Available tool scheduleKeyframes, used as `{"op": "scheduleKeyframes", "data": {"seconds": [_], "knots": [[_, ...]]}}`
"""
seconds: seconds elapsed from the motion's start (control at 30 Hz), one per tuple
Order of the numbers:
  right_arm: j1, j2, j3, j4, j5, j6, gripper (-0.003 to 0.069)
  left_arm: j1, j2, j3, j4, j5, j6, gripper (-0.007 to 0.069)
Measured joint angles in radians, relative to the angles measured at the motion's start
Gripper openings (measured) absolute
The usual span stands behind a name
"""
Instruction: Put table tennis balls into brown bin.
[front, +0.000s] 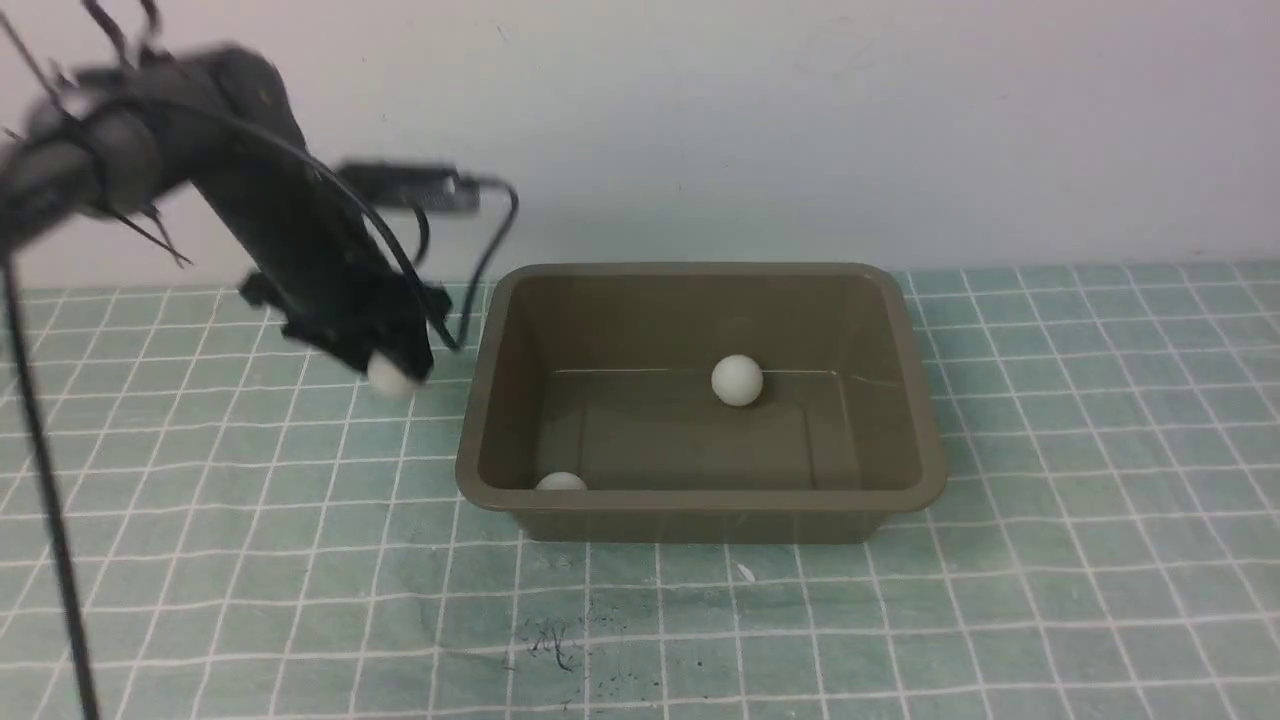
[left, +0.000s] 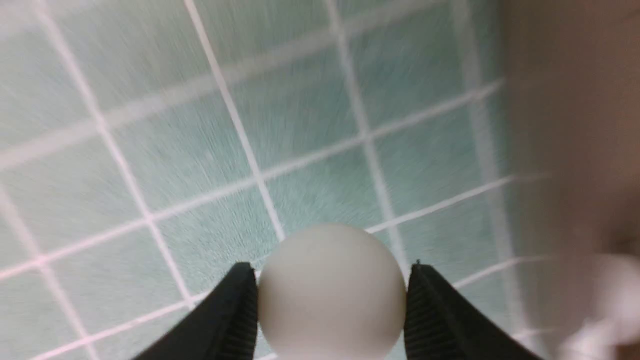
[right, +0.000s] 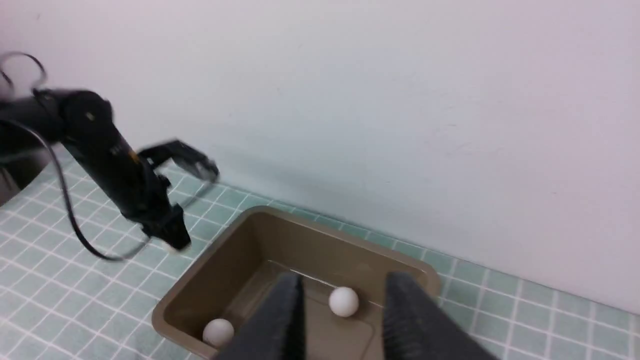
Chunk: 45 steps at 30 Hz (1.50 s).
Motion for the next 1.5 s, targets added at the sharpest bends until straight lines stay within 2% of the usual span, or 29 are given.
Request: {"op": "scheduleKeyframes", "data": {"seconds": [0.07,0.13,0.23,0.4,0.47,0.5,0.53,0.6,0.67,0.7,0.73,0.8,0.83,0.87,0.9,0.93,1.1,1.2,1.5], "knots": [[0.0,-0.123,0.095,-0.047,-0.017,0.049,0.0048,-0.012,-0.078,-0.011,-0.096,-0.004,0.039,0.0334],[0.0,-0.198,0.184,-0.079,-0.066,0.086,0.0013,-0.036,-0.119,-0.016,-0.174,-0.01,0.092,0.0334],[0.0,-0.351,0.36,-0.13,-0.184,0.14,-0.0008,-0.085,-0.132,-0.016,-0.227,-0.02,0.141,0.0334],[0.0,-0.593,0.641,-0.24,-0.413,0.255,-0.0012,-0.159,-0.061,-0.015,-0.204,-0.046,0.158,0.0343],[0.0,-0.655,0.703,-0.284,-0.47,0.278,-0.0012,-0.17,-0.033,-0.015,-0.196,-0.051,0.151,0.0375],[0.0,-0.723,0.76,-0.326,-0.53,0.301,-0.0012,-0.177,-0.005,-0.014,-0.192,-0.057,0.137,0.0447],[0.0,-0.746,0.772,-0.345,-0.544,0.306,-0.0012,-0.177,-0.002,-0.014,-0.192,-0.057,0.134,0.0456],[0.0,-0.817,0.828,-0.406,-0.603,0.338,-0.0012,-0.177,0.01,-0.014,-0.19,-0.057,0.099,0.0537],[0.0,-0.849,0.85,-0.434,-0.624,0.361,-0.0012,-0.175,0.005,-0.016,-0.189,-0.055,0.071,0.0544],[0.0,-0.869,0.867,-0.454,-0.634,0.388,-0.0012,-0.171,-0.013,-0.028,-0.186,-0.031,0.043,0.0509],[0.0,-0.869,0.867,-0.455,-0.634,0.39,-0.0012,-0.171,-0.016,-0.03,-0.186,-0.031,0.041,0.0509],[0.0,-0.873,0.876,-0.463,-0.635,0.415,-0.0012,-0.161,-0.089,-0.05,-0.185,0.038,0.027,0.0298],[0.0,-0.873,0.876,-0.464,-0.635,0.417,-0.0012,-0.161,-0.096,-0.051,-0.185,0.038,0.027,0.0278],[0.0,-0.874,0.876,-0.465,-0.637,0.42,-0.0013,-0.157,-0.136,-0.052,-0.185,0.059,0.027,0.0199],[0.0,-0.874,0.876,-0.468,-0.64,0.422,-0.0014,-0.15,-0.209,-0.048,-0.184,0.084,0.028,0.0075],[0.0,-0.874,0.876,-0.468,-0.64,0.423,-0.0013,-0.148,-0.261,-0.041,-0.184,0.094,0.028,0.0041],[0.0,-0.874,0.876,-0.468,-0.641,0.424,-0.0013,-0.144,-0.503,0.045,-0.182,0.088,0.031,-0.0003],[0.0,-0.874,0.876,-0.468,-0.642,0.427,-0.0013,-0.144,-0.73,0.194,-0.183,0.004,0.036,-0.0005],[0.0,-0.874,0.876,-0.468,-0.645,0.427,-0.0013,-0.144,-1.287,0.737,-0.186,-0.445,0.043,-0.0005]]}}
